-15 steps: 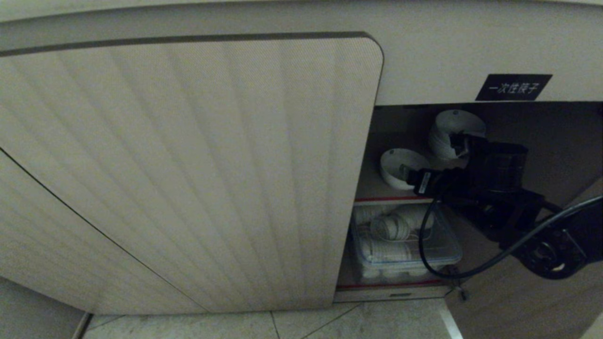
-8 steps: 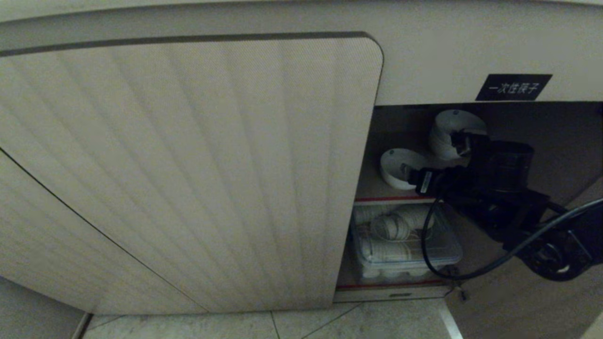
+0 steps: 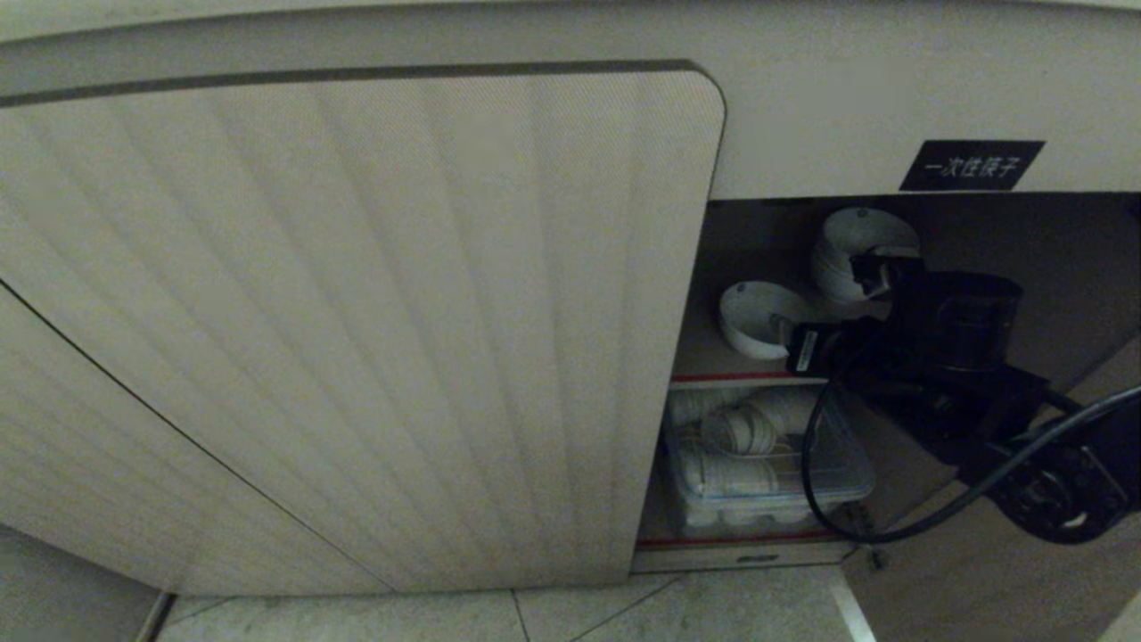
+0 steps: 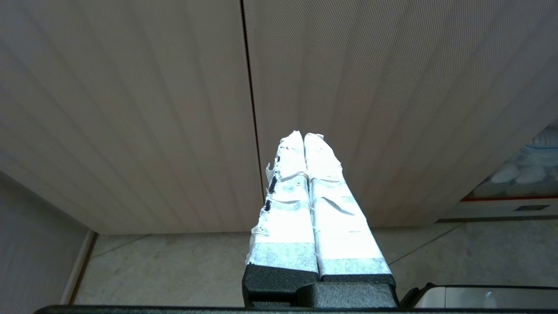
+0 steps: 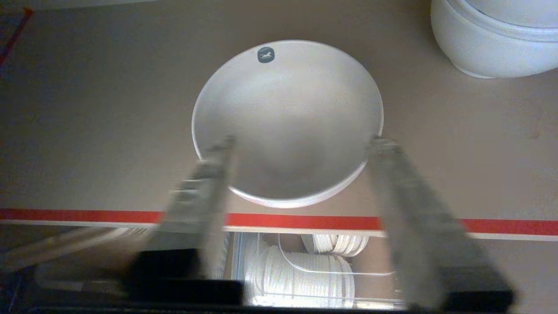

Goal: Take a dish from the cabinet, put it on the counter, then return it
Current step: Close the cabinet door

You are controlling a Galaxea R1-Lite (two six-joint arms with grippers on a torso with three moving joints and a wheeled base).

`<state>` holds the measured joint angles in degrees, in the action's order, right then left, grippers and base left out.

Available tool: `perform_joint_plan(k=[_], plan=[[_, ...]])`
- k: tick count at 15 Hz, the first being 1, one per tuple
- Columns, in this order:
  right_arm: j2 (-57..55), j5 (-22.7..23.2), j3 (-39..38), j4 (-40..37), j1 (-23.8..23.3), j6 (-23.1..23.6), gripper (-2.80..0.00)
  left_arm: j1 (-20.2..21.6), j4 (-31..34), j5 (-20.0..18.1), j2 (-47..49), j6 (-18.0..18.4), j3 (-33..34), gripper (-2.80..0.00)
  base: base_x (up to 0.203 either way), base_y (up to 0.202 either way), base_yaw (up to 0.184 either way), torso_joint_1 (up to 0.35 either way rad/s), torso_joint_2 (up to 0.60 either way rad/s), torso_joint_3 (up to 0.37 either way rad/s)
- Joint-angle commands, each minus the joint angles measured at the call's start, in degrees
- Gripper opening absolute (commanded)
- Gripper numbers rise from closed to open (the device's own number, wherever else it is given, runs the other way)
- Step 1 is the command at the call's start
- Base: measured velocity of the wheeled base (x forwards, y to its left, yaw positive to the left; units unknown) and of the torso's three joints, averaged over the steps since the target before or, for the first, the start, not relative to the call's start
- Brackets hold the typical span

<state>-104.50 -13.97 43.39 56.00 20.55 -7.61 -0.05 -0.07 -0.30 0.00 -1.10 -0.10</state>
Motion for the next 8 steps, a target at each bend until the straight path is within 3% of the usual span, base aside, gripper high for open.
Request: perform_joint_plan(k=[1,8], plan=[[0.0,-0.1,0.1,0.3,0.0,0.0,-2.80,0.0,0.0,0.0,0.0,0.0,0.0,-2.80,0.000,0.000,0.000,0.000,0.00,0.000],[0.7,-0.1,-0.3,0.3,-0.1,-0.1,-2.80,0.0,0.0,0.0,0.0,0.0,0.0,-2.80,0.000,0.000,0.000,0.000,0.00,0.000]])
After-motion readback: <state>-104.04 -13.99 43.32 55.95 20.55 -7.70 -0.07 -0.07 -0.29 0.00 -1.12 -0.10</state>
